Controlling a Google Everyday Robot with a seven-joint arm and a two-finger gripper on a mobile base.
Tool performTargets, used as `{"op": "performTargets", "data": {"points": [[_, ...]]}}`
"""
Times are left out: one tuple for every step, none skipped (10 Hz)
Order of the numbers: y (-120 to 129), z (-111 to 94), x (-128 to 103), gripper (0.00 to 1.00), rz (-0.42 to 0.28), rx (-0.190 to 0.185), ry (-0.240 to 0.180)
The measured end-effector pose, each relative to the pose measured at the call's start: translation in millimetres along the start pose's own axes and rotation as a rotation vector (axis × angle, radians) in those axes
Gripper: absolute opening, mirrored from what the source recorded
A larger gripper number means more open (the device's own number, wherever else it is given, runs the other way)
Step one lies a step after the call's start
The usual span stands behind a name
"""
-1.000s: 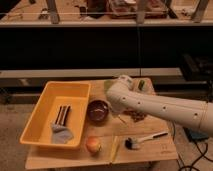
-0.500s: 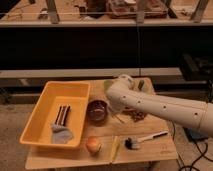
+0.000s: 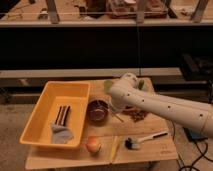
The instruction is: Place fork in purple bowl
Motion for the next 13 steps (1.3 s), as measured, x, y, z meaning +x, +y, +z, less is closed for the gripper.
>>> {"op": "performTargets", "data": {"points": [[-0.6,-3.0,1.1,0.02,-0.016,0.018,0.002],[0.1,-7.3,1.6,0.02,-0.044,0.053,0.001],[0.9,-10.1,1.4,0.02,-0.063,0.077,-0.001],[0.3,-14.0,2.6,0.02,-0.088,0.102,0.0],[-2.2,-15.9,2.8,0.02,-0.109,0.116,-0.001],[-5.7,-16.3,2.5,0.02,-0.13,0.128,-0.002],[-8.0,-15.9,2.1,0.02,-0.138,0.135,-0.004],[-12.1,-12.5,2.2,0.02,-0.148,0.14,-0.01],[-17.2,-8.2,5.1,0.02,-0.158,0.143,-0.016],[-21.8,-2.8,7.2,0.02,-0.166,0.146,-0.023],[-24.7,2.6,8.0,0.02,-0.168,0.147,-0.031],[-27.5,9.4,8.4,0.02,-0.168,0.15,-0.04],[-29.0,14.3,8.7,0.04,-0.166,0.152,-0.046]]}}
